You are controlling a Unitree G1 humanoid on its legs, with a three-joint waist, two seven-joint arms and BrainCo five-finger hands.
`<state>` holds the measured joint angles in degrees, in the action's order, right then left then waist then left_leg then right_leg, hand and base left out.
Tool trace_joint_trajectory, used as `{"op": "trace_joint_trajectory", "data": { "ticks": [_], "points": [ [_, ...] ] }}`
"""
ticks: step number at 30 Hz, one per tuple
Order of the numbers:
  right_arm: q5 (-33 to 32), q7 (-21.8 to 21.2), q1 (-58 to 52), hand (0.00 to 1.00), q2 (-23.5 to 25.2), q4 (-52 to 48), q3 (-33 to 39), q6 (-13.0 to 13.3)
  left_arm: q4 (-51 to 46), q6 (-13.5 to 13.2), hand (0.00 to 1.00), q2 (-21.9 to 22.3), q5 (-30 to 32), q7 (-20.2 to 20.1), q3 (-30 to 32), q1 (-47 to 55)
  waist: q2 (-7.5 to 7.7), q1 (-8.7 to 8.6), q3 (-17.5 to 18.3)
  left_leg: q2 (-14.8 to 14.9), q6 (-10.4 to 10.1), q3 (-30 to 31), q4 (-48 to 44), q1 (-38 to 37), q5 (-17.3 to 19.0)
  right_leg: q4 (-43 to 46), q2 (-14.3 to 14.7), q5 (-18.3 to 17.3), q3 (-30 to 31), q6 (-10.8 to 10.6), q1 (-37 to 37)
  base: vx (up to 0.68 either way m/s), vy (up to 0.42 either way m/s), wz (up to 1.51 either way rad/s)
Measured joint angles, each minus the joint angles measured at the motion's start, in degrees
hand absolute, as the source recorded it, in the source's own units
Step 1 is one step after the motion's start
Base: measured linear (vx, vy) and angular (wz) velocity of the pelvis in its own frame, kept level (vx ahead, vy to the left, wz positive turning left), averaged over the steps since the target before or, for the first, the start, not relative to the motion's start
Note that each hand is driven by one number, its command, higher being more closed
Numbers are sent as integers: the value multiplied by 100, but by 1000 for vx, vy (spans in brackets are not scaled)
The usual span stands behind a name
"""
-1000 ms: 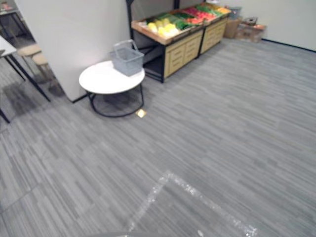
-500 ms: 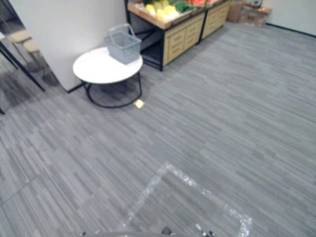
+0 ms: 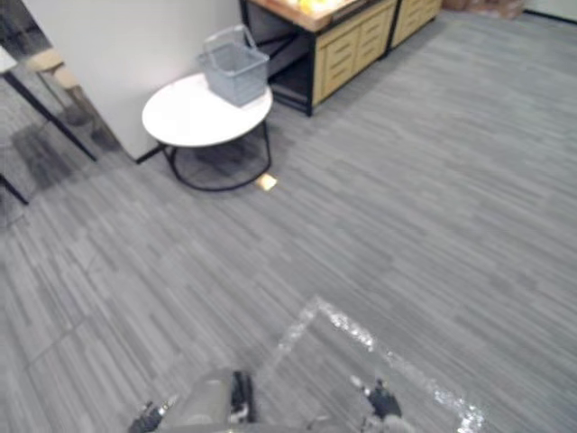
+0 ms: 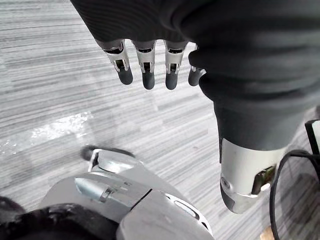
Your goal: Pick vegetable in the basket
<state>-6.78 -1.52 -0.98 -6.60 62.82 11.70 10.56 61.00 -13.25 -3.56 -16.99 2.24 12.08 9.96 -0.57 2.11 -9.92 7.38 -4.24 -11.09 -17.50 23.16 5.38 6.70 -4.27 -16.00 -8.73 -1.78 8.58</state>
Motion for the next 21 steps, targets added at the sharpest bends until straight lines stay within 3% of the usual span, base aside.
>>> {"op": "trace_joint_trajectory", "data": {
  "ticks": [2, 3, 4, 5, 6, 7, 8, 10, 11, 12, 13, 14, 16, 17, 19, 21],
  "points": [
    [-3, 18, 162, 0, -46, -226, -249, 100, -252, -48, 0, 7, -28, 13, -211, 117, -94, 83, -19, 77, -147, 227, 1181, 34, -422, -195, -7, -171, 92, -288, 315, 457, 272, -29],
    [-5, 39, 227, 0, -52, -234, -324, 143, -302, -45, 0, -42, -32, 3, -278, 94, -48, 170, -6, 127, -141, 226, 994, 97, -835, -288, -118, -285, 170, -483, 489, 535, 376, -45],
    [-8, 50, 258, 0, -21, -242, -341, 155, -327, -46, 0, -80, -30, 10, -283, 106, -45, 207, 36, 70, -111, 206, 859, 121, -1072, -267, -208, -284, 237, -491, 533, 546, 369, -39],
    [-7, 47, 317, 0, 26, -245, -420, 163, -441, -55, 0, -121, -21, 22, -347, 75, 125, 237, 91, -111, 67, 175, 740, 190, -1292, -57, -413, -186, 353, -649, 406, 551, 341, -20],
    [-5, 41, 370, 0, 54, -244, -487, 171, -518, -96, 0, -193, -21, 38, -338, -14, 263, 251, 117, -292, 262, 39, 708, 211, -1137, 328, -643, 25, 524, -681, 105, 552, 318, -9],
    [-8, 42, 364, 0, 41, -236, -472, 187, -498, -117, 0, -256, -3, 65, -334, -87, 286, 250, 131, -370, 358, 9, 683, 208, -1099, 561, -724, 194, 650, -677, -35, 703, 408, 1],
    [-4, 41, 318, 0, 13, -168, -361, 191, -495, -120, 0, -257, 47, 132, -335, -145, 292, 248, 135, -513, 613, -116, 623, 48, -899, 1151, -816, 691, 946, -671, -269, 748, 408, 0],
    [0, 45, 254, 0, 14, -40, -214, 187, -499, -118, 0, -249, 197, 165, -330, -129, 293, 201, 135, -650, 722, -197, 634, -297, -619, 1923, -915, 1469, 1097, -686, -508, 681, 359, -7],
    [11, 39, 181, 0, 25, 87, -92, 182, -489, -112, 0, -262, 260, 179, -330, -80, 294, 152, 135, -733, 785, -226, 647, -672, -324, 2722, -990, 2390, 1097, -632, -769, 564, 274, -4],
    [28, 38, 53, 0, 39, 128, 5, 164, -447, -107, 0, -293, 325, 174, -340, -72, 309, 94, 141, -817, 865, -234, 647, -1026, -86, 3829, -1118, 2688, 1059, -687, -1142, 539, 259, 0],
    [44, 40, -5, 0, 46, 134, 61, 150, -431, -95, 0, -300, 387, 174, -345, -76, 327, 53, 141, -878, 889, -229, 659, -1203, -13, 4429, -1184, 2600, 999, -624, -1396, 508, 222, 10],
    [88, 43, -114, 0, 46, 144, 233, 138, -383, -46, 0, -308, 454, 163, -350, -76, 299, -61, 122, -980, 940, -156, 826, -1648, 109, 5337, -1199, 2220, 827, -462, -1780, 482, 190, 13],
    [185, 59, -279, 0, 62, 236, 592, 129, -204, -20, 0, -294, 482, 146, -345, -97, 188, -177, 52, -1020, 958, -55, 1214, -2381, 251, 5883, -1109, 1465, 414, -185, -2225, 464, 148, 8],
    [184, 85, -387, 0, 113, 311, 853, 89, -41, 13, 0, -295, 486, 140, -293, -120, 145, -214, 39, -1023, 954, -40, 1453, -2832, 319, 5758, -1038, 960, 37, -118, -2492, 352, 71, 0],
    [187, 99, -556, 0, 227, 328, 1170, 45, 72, 70, 0, -254, 497, 133, -86, -182, 121, -242, 23, -1016, 930, 21, 1587, -3222, 492, 5117, -995, 693, -547, -39, -2879, 440, 12, 19],
    [199, 103, -714, 0, 341, 310, 1281, 3, 62, 99, 0, -103, 634, 120, 174, -256, 119, -314, 22, -973, 864, 187, 1594, -3454, 698, 4107, -994, 716, -991, -61, -3163, 458, -68, 47]
  ]
}}
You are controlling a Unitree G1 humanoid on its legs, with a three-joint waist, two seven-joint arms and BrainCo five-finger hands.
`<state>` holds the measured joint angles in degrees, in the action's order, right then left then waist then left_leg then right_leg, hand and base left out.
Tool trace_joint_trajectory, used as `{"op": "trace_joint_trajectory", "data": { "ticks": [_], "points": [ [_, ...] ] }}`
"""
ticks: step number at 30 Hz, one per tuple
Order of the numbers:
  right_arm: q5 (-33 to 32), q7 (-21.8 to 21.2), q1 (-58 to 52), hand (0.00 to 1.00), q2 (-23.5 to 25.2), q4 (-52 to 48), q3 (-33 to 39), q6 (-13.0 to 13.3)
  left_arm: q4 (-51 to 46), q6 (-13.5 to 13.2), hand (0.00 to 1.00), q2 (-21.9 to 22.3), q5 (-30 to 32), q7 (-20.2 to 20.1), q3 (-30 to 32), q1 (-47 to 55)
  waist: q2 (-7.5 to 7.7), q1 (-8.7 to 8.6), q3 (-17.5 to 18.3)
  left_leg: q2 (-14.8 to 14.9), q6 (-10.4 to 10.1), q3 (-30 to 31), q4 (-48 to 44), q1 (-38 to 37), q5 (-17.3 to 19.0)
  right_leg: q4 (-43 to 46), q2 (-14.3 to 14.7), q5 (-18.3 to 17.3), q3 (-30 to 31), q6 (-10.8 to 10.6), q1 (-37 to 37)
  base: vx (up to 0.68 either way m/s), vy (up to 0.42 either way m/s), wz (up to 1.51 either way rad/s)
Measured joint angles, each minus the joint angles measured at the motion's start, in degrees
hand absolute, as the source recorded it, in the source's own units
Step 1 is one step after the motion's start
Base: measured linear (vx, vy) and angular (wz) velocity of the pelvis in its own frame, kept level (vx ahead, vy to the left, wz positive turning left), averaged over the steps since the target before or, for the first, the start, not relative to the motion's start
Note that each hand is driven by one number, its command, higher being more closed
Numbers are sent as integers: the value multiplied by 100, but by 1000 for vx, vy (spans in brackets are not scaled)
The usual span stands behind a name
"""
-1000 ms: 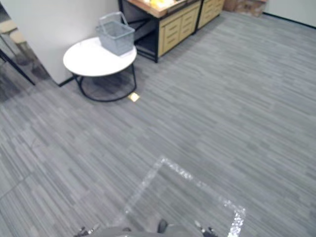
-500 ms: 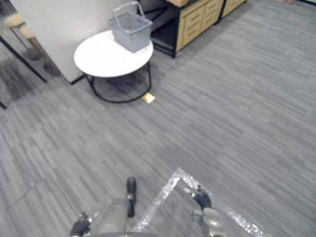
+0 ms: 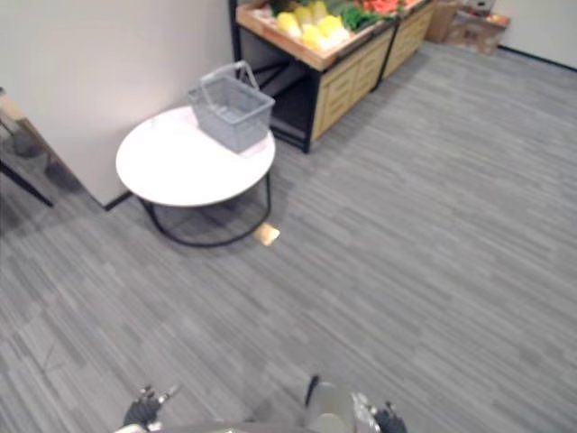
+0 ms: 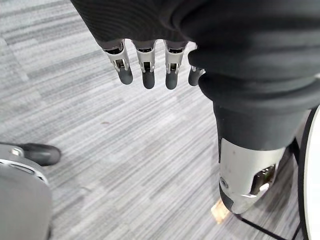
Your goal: Pick vegetable in the basket
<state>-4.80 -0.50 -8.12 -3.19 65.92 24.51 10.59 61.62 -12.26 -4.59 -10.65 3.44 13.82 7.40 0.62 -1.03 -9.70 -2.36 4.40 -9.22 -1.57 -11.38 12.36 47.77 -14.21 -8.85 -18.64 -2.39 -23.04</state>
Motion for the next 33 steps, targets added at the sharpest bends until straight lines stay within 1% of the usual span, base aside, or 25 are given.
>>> {"op": "trace_joint_trajectory", "data": {
  "ticks": [1, 3, 5, 6, 7, 8, 9, 10, 11, 13, 14, 15, 16, 18, 20, 22, 23, 24, 25, 26, 27, 29, 30, 32, 33],
  "points": [
    [34, -1, -61, 0, 109, -34, -3, -21, 0, 11, 0, 68, 70, -17, 148, -63, -16, -47, 6, 89, -110, 100, -16, -140, 167, -1123, 65, 101, -146, -90, -109, 460, -106, 44],
    [37, 1, -103, 0, 154, -104, 41, -31, -5, 11, 0, 214, 73, -46, 255, -105, -29, -47, 10, 219, -252, 212, -73, -300, 360, -2193, 149, 194, -132, -204, -151, 515, -164, 41],
    [43, -1, -119, 0, 187, -254, 16, -45, -5, 13, 0, 327, 75, -59, 417, -118, -24, -40, 22, 501, -514, 245, -99, -583, 649, -3341, 273, 624, -46, -205, -165, 577, -200, 31],
    [43, 0, -130, 0, 200, -285, -20, -45, -4, 13, 0, 346, 74, -55, 471, -109, 14, -44, 48, 542, -575, 240, -127, -633, 700, -3482, 302, 648, 18, -205, -150, 622, -243, 22],
    [49, -14, -165, 0, 212, -315, -32, -52, 1, 23, 0, 381, 74, -56, 534, -106, 62, -32, 91, 655, -627, 230, -318, -735, 774, -3354, 283, 1138, 78, -122, -141, 760, -328, 25],
    [48, -29, -155, 0, 221, -374, -23, -52, 5, 35, 0, 481, 73, -55, 646, -107, -5, -35, 149, 839, -668, 250, -660, -738, 745, -2952, 314, 1309, 8, -28, -133, 652, -304, 27],
    [48, -42, -157, 0, 159, -436, -14, -52, 5, 35, 0, 609, 75, -61, 653, -128, -167, -42, 197, 990, -803, 244, -927, -694, 641, -2687, 417, 1087, -43, 242, -130, 519, -262, 15],
    [48, -45, -148, 0, 102, -455, -13, -48, 3, 32, 0, 709, 74, -60, 673, -127, -270, -37, 260, 1112, -873, 224, -1162, -628, 512, -2567, 492, 936, -95, 320, -110, 665, -337, -3],
    [56, -63, -82, 0, 5, -455, -7, -47, -2, 29, 0, 793, 73, -60, 690, -129, -406, -32, 326, 1263, -901, 340, -1898, -359, -7, -2424, 594, 677, -176, 388, 91, 803, -387, -1],
    [107, -106, -76, 0, -23, -458, -26, -52, -4, 37, 0, 793, 67, -49, 695, -138, -449, -80, 350, 1338, -877, 565, -2941, 86, -983, -2472, 609, 403, -285, 395, 479, 652, -286, 17],
    [165, -109, -93, 0, -19, -458, -35, -55, -24, 27, 0, 784, 62, -44, 695, -144, -430, -73, 339, 1385, -1021, 712, -3648, 381, -1731, -2570, 617, 252, -316, 425, 734, 574, -186, 23],
    [231, -101, -96, 0, -50, -458, -37, -65, -64, 30, 0, 765, 44, -50, 689, -163, -411, -34, 299, 1577, -1152, 734, -5040, 1000, -1847, -2608, 666, -22, -348, 426, 1150, 547, -169, 15],
    [232, -93, -94, 0, -59, -457, -43, -67, -66, 29, 0, 745, 35, -49, 688, -156, -409, -17, 287, 1665, -1134, 642, -5493, 1221, -1776, -2621, 690, -130, -343, 429, 1326, 598, -183, 7],
    [219, 14, -106, 0, -106, -450, -315, -72, -121, 25, 0, 669, -3, -41, 665, -42, -358, 10, 259, 1804, -913, 321, -6362, 1972, -1055, -2791, 728, -505, -293, 404, 2034, 426, -109, -4],
    [202, 50, -106, 0, -196, -437, -531, -74, -222, -12, 0, 628, -42, -20, 565, -11, -363, 53, 255, 1751, -879, 65, -6172, 2580, -626, -2991, 735, -614, -256, 296, 2384, 354, -12, -18],
    [200, 71, -107, 0, -217, -438, -552, -75, -349, -118, 0, 621, -71, -19, 402, 26, -360, 182, 253, 1708, -829, -307, -5362, 3005, -346, -3137, 726, -683, -141, 174, 2639, 406, 96, -36],
    [169, 82, -118, 0, -239, -441, -654, -74, -399, -171, 0, 617, -145, -23, 325, 31, -351, 221, 251, 1631, -778, -610, -4402, 3087, -309, -3271, 698, -741, -100, 64, 2854, 326, 116, -26],
    [118, 82, -118, 0, -251, -462, -709, -71, -434, -177, 0, 616, -182, -21, 292, 38, -337, 225, 252, 1562, -762, -767, -3784, 3065, -336, -3327, 676, -774, -84, -1, 2955, 534, 215, -28],
    [-32, 82, -108, 0, -250, -570, -812, -42, -476, -187, 0, 615, -197, -8, 209, 99, -337, 241, 264, 1394, -725, -1077, -2405, 2881, -547, -3457, 658, -849, -31, -126, 3155, 489, 227, -29],
    [-31, 72, -91, 0, -304, -667, -968, 12, -466, -236, 0, 636, -247, -11, 153, 155, -388, 286, 287, 1292, -555, -1138, -1471, 2822, -1093, -3604, 727, -937, 86, -251, 3346, 709, 327, -51],
    [-36, 73, 25, 0, -296, -649, -1137, 12, -462, -267, 0, 591, -268, -12, 151, 148, -280, 360, 408, 1120, -257, -1126, -1496, 2810, -1271, -3802, 674, -971, 380, -215, 3441, 425, 203, -40],
    [-29, 8, 226, 0, -202, -655, -1409, 76, -437, -264, 0, 372, -255, -38, -4, 124, 93, 275, 590, 810, -175, -1263, -1525, 2831, -940, -3839, 463, -823, 951, -142, 3331, 500, 173, -17],
    [-26, -2, 271, 0, -177, -662, -1462, 113, -426, -262, 0, 304, -243, -48, -28, 115, 147, 270, 603, 722, -147, -1272, -1523, 2808, -865, -3611, 386, -781, 1153, -165, 3227, 642, 256, 8],
    [-20, -21, 301, 0, -167, -629, -1596, 147, -300, -264, 0, 244, -261, -23, -61, 67, 211, 290, 631, 456, -57, -1363, -1368, 2406, -615, -1971, 169, -482, 1777, -398, 2652, 515, 237, 16],
    [-17, -26, 335, 0, -166, -596, -1629, 148, -274, -261, 0, 227, -260, -11, -79, 63, 180, 287, 614, 425, -56, -1356, -1319, 2225, -548, -1428, 157, -229, 1893, -734, 2484, 507, 187, 3]
  ]
}}
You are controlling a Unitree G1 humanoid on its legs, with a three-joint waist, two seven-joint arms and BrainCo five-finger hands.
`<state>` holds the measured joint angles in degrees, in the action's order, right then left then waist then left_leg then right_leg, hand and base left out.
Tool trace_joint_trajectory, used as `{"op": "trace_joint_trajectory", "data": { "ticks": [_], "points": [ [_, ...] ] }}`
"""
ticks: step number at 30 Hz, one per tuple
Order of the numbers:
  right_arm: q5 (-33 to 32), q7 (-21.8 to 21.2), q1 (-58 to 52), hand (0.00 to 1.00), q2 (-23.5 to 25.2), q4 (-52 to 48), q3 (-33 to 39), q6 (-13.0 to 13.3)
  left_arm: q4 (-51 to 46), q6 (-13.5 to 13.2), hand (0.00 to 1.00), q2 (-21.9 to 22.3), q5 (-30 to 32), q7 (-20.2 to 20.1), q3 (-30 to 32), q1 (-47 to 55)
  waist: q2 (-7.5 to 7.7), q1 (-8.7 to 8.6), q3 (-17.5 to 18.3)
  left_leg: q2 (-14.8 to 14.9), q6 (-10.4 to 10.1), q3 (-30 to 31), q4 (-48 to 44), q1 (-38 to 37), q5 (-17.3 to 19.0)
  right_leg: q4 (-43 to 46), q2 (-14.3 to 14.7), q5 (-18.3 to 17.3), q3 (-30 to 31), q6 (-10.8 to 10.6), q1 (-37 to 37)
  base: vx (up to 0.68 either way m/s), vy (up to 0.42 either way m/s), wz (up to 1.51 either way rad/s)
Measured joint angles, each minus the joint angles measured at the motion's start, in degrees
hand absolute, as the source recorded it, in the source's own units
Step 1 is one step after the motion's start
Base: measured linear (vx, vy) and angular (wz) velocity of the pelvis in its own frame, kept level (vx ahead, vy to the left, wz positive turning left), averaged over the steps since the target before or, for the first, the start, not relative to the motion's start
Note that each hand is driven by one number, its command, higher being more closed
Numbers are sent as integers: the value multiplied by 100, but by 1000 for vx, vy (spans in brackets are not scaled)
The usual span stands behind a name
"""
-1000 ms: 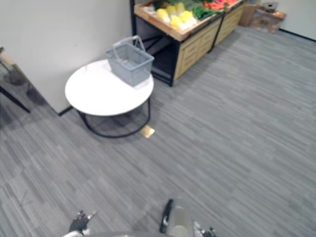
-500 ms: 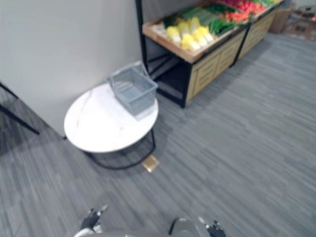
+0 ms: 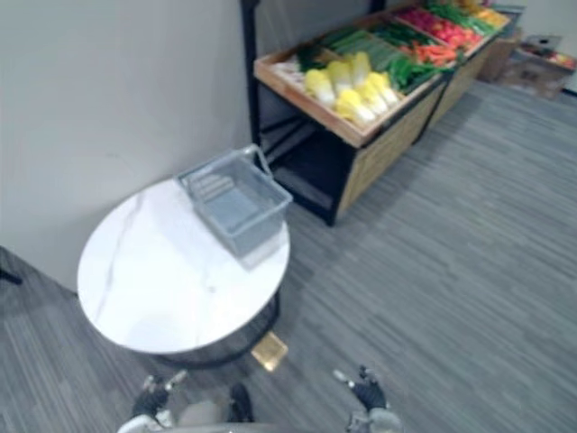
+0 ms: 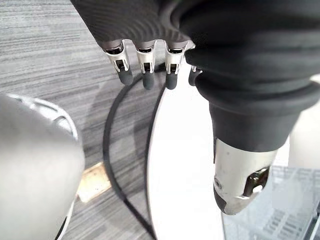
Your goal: Pick vegetable in the basket
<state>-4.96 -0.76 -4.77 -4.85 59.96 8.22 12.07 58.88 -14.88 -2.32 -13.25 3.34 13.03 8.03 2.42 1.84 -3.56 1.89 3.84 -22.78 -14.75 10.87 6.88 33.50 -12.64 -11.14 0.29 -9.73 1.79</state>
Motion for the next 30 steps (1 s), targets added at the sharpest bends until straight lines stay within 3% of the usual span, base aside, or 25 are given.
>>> {"op": "trace_joint_trajectory", "data": {
  "ticks": [1, 2, 3, 4, 5, 6, 7, 9, 10, 12, 14, 15, 16, 17, 19, 20, 21, 24, 25, 27, 28, 29, 30],
  "points": [
    [1, -18, 31, 0, 15, 24, -54, 1, 51, 8, 0, -27, 2, 26, -102, 8, -46, -5, -31, -35, 17, 17, 97, -286, 92, 754, 12, 401, 133, -509, -232, 477, 145, 7],
    [2, -68, 20, 0, 21, 23, -111, 23, 92, 33, 0, -113, 7, 26, -291, 38, -156, -34, -112, -76, 40, 188, 224, -705, 220, 1666, 60, 441, 117, -569, -496, 540, 134, 28],
    [2, -102, -21, 0, 14, 15, -146, 34, 164, 51, 0, -189, 10, 24, -465, 47, -163, -81, -133, -120, 30, 304, 449, -1159, 255, 2287, 45, 285, -120, -299, -716, 428, 77, 40],
    [-9, -112, -59, 0, 16, 7, -174, 34, 166, 49, 0, -212, 10, 24, -506, 75, -212, -105, -157, -138, 26, 327, 577, -1354, 255, 2455, 19, 176, -269, -109, -840, 383, 29, 53],
    [-1, -112, -46, 0, 4, -70, -219, 45, 166, 48, 0, -224, -1, 23, -534, 114, -198, -162, -162, -152, 26, 438, 757, -1633, 254, 2467, -67, -25, -638, 234, -1083, 364, -25, 55],
    [1, -113, -8, 0, -6, -83, -242, 68, 164, 49, 0, -219, -13, 23, -536, 114, -194, -179, -173, -131, 24, 597, 867, -1837, 253, 2140, -109, -137, -927, 417, -1320, 353, -52, 59],
    [-1, -114, -1, 0, -7, -83, -249, 70, 160, 46, 0, -217, -16, 21, -552, 111, -194, -180, -174, -105, 22, 673, 882, -1890, 252, 1853, -121, -164, -1032, 464, -1393, 361, -111, 76],
    [-6, -117, -33, 0, -2, -123, -245, 78, 145, 31, 0, -179, -25, 19, -599, 113, -197, -193, -185, 34, -35, 1160, 868, -2001, 281, -85, -138, -86, -1030, 426, -1453, 371, -208, 114],
    [-6, -118, -37, 0, -2, -125, -244, 77, 144, 25, 0, -176, -31, 19, -603, 114, -198, -191, -184, 53, -74, 1219, 866, -2002, 303, -302, -144, -64, -983, 395, -1446, 323, -256, 118],
    [-6, -124, -45, 0, 72, -148, -250, 76, 87, -35, 0, -177, -269, 34, -582, 126, -108, -144, -209, 168, -458, 1575, 834, -2019, 508, -1600, -345, 579, -612, 422, -1451, 369, -406, 99],
    [-5, -131, -44, 0, 163, -169, -257, 73, -45, -95, 0, -197, -385, 37, -579, 199, -17, -116, -217, 257, -730, 1788, 790, -2036, 644, -1998, -497, 991, -498, 439, -1439, 286, -431, 79],
    [-4, -142, -71, 0, 232, -169, -277, 68, -103, -132, 0, -247, -449, 37, -565, 263, 122, -93, -207, 337, -1011, 2014, 719, -2028, 789, -2025, -546, 1339, -516, 143, -1414, 261, -551, 72],
    [-3, -150, -79, 0, 101, -159, -292, 60, 12, -107, 0, -179, -447, 54, -548, 235, -30, -67, -221, 564, -1134, 2161, 678, -2011, 843, -1797, -363, 1173, -686, 49, -1423, 298, -623, 68],
    [-5, -136, -45, 0, -59, -160, -309, 63, 25, -110, 0, -42, -443, 56, -560, 238, -245, -16, -193, 810, -1157, 2339, 704, -1949, 781, -1618, -162, 904, -866, 76, -1464, 229, -472, 45],
    [-4, -123, 21, 0, -268, -135, -313, 48, 60, -114, 0, 73, -446, 72, -558, 208, -384, -27, -199, 1024, -1213, 2492, 814, -1901, 409, -1501, -33, 678, -1170, 200, -1439, 225, -400, 52],
    [-4, -122, 51, 0, -323, -93, -386, 48, 63, -116, 0, 77, -449, 86, -523, 199, -388, -12, -198, 1142, -1372, 2532, 850, -1868, 137, -1552, 87, 626, -1313, 286, -1374, 408, -646, 95],
    [2, -162, 120, 0, -308, -43, -797, 43, 224, -119, 0, -31, -469, 146, -297, 171, -396, -47, -184, 1409, -1493, 2826, -39, -1285, -264, -1899, 347, 560, -1789, 439, -927, 378, -575, 91],
    [53, -181, 117, 0, -350, -47, -983, 44, 229, -117, 0, -48, -467, 220, -302, 182, -351, -112, -195, 1434, -1573, 2782, -335, -1132, -662, -2167, 370, 649, -1993, 565, -544, 217, -261, 47],
    [54, -177, 180, 0, -401, -159, -1049, 34, 262, -116, 0, -39, -466, 261, -314, 182, -446, -66, -135, 1473, -1642, 2502, -242, -1113, -856, -2264, 406, 678, -2038, 603, -512, 119, -104, 13],
    [90, -165, 43, 0, -495, -823, -1103, -10, 263, -114, 0, -50, -453, 263, -370, 177, -347, -148, -186, 1493, -1615, 1879, 45, -1094, -1208, -2556, 354, 789, -2234, 610, -387, 92, -103, 45],
    [293, -107, -94, 0, -587, -1415, -1102, -5, 253, -112, 0, -67, -447, 266, -374, 174, -387, -179, -133, 1477, -1565, 1571, 273, -1092, -1450, -2750, 342, 870, -2346, 636, -322, 52, -93, 60],
    [467, -85, -144, 0, -702, -1776, -1099, 10, 251, -109, 0, -71, -440, 274, -372, 173, -308, -177, -159, 1483, -1538, 1433, 464, -1098, -1555, -2859, 370, 926, -2394, 676, -335, 31, -70, 42],
    [545, -79, -131, 0, -800, -1950, -1103, 24, 251, -105, 0, -72, -439, 279, -371, 174, -326, -166, -152, 1488, -1486, 1391, 577, -1104, -1604, -2920, 397, 963, -2418, 695, -340, 10, -56, 24]
  ]
}}
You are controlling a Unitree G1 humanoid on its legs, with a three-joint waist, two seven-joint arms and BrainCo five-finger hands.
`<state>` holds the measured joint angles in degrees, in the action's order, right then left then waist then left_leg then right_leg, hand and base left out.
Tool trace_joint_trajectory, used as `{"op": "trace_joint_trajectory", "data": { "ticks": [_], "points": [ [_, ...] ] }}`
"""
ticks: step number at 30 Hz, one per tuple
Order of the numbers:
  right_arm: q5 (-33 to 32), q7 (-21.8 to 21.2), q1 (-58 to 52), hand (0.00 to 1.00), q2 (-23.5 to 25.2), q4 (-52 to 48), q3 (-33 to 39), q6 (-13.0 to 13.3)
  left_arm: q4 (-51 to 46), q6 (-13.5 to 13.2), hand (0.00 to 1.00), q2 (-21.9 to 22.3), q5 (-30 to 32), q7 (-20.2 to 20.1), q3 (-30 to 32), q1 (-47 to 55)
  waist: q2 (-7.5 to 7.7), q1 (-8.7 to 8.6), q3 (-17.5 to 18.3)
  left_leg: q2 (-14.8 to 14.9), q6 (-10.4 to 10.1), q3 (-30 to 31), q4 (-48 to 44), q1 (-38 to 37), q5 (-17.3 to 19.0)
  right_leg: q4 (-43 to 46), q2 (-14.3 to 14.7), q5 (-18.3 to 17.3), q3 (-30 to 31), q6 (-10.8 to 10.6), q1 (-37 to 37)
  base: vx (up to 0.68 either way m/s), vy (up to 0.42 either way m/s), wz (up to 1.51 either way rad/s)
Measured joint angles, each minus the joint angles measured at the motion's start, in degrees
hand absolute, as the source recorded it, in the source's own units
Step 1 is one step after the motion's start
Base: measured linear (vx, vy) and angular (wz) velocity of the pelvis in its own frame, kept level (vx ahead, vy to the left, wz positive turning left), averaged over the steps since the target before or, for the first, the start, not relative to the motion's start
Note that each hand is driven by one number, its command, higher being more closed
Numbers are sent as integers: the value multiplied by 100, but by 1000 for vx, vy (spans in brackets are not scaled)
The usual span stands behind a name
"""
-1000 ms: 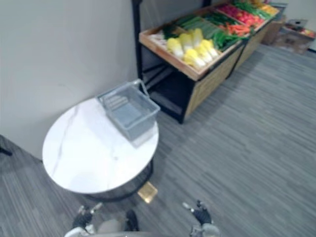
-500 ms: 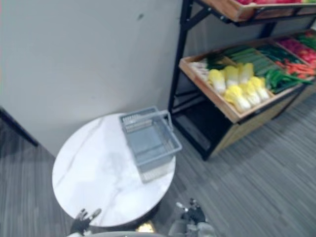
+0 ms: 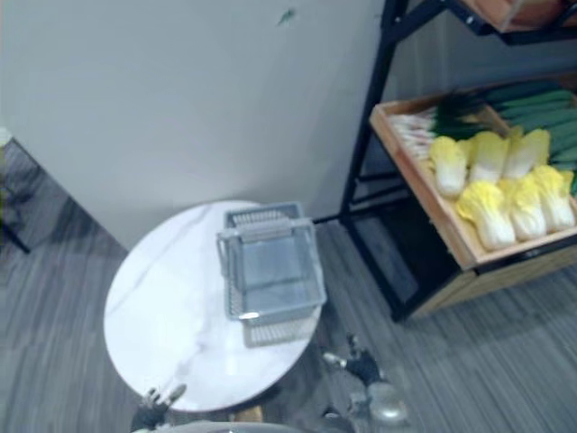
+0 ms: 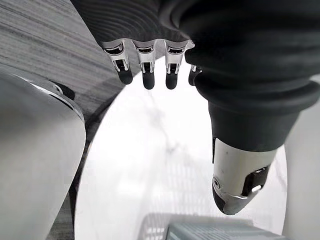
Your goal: Pick vegetable in the basket
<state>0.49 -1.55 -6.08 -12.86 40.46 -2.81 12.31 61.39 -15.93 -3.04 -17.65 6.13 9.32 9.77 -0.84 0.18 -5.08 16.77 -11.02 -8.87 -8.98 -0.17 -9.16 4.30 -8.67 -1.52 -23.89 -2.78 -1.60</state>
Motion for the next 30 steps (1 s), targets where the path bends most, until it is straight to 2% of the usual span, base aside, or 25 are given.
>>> {"op": "trace_joint_trajectory", "data": {
  "ticks": [3, 5, 7, 11, 12, 13, 15, 17, 19, 23, 25, 27, 30],
  "points": [
    [694, 238, 146, 0, -499, -546, 42, 42, 14, 32, 0, -13, 45, 30, -3, 36, -52, 9, 21, 34, 20, -44, 439, -61, -85, -168, 111, 114, -106, 41, -24, -16, -9, 17],
    [1216, 357, 193, 0, -770, -1119, 89, 62, 21, 45, 0, -56, 91, 26, -4, 140, -23, -1, 12, 37, -30, -298, 664, -190, -40, -305, 147, 248, -57, 17, -25, -63, 67, -12],
    [1724, 395, 199, 0, -1078, -1616, 101, 82, 23, 117, 0, -76, 215, 15, -1, 254, -61, -29, 37, 33, 29, -417, 780, -229, 202, -452, 185, 383, -19, -35, -47, -84, 114, -14],
    [2479, 439, 568, 0, -1864, -2248, -4, 93, 26, 236, 0, -149, 318, -31, 8, 392, -165, -17, 86, 6, 60, -512, 878, -220, 1130, -762, 226, 744, 105, -262, -145, -123, 193, -15],
    [2671, 476, 836, 0, -1979, -2285, -145, 92, 21, 241, 0, -266, 317, -30, 15, 371, -71, 14, 63, -126, 2, -525, 879, -198, 1270, -911, 141, 904, 227, -331, -143, -150, 198, -5],
    [2717, 476, 1097, 0, -2077, -2411, -391, 103, 26, 243, 0, -419, 317, -32, 12, 380, 79, 9, 33, -282, 58, -526, 850, -89, 1285, -1042, 33, 1024, 448, -392, -181, -150, 176, -8],
    [2837, 478, 1641, 0, -2246, -2513, -852, 179, 29, 274, 0, -546, 317, -30, 16, 396, 252, 23, 38, -484, 104, -536, 849, 14, 1291, -1043, -140, 1108, 624, -471, -317, -110, 132, 1],
    [2873, 475, 2237, 0, -2307, -2502, -1306, 202, 26, 284, 0, -560, 318, -38, 5, 388, 255, 91, 14, -619, 121, -508, 846, 54, 1295, -1043, -265, 1110, 717, -514, -341, -53, 113, 9],
    [2889, 464, 3215, 0, -2311, -2293, -2050, 212, 12, 284, 0, -551, 313, -47, 2, 343, 219, 265, -69, -696, 156, -441, 841, 153, 1271, -1042, -330, 1121, 716, -530, -424, -1, 41, 10],
    [2896, 413, 4631, 0, -2303, -1422, -2668, 174, -60, 291, 0, -532, 295, -89, 3, 254, 173, 551, -308, -687, 192, -215, 775, 447, 1088, -1038, -303, 1257, 604, -457, -619, 38, -3, 23],
    [2983, 375, 5500, 0, -2284, -728, -2976, 45, -69, 315, 0, -508, 295, -89, 2, 220, 255, 712, -491, -638, 200, -123, 769, 513, 1049, -1037, -252, 1300, 534, -416, -620, 70, -12, 20],
    [3085, 393, 5956, 0, -2261, -406, -2984, 5, -76, 354, 0, -482, 282, -88, 0, 127, 343, 816, -607, -640, 200, -73, 760, 561, 1049, -1037, -256, 1300, 496, -416, -620, 26, 2, 16],
    [3103, 458, 6364, 0, -2171, -124, -2984, -108, -111, 355, 0, -492, 255, -73, 1, -23, 460, 834, -762, -665, 209, 120, 710, 708, 1043, -1037, -286, 1299, 370, -417, -622, 11, 15, 27]
  ]
}}
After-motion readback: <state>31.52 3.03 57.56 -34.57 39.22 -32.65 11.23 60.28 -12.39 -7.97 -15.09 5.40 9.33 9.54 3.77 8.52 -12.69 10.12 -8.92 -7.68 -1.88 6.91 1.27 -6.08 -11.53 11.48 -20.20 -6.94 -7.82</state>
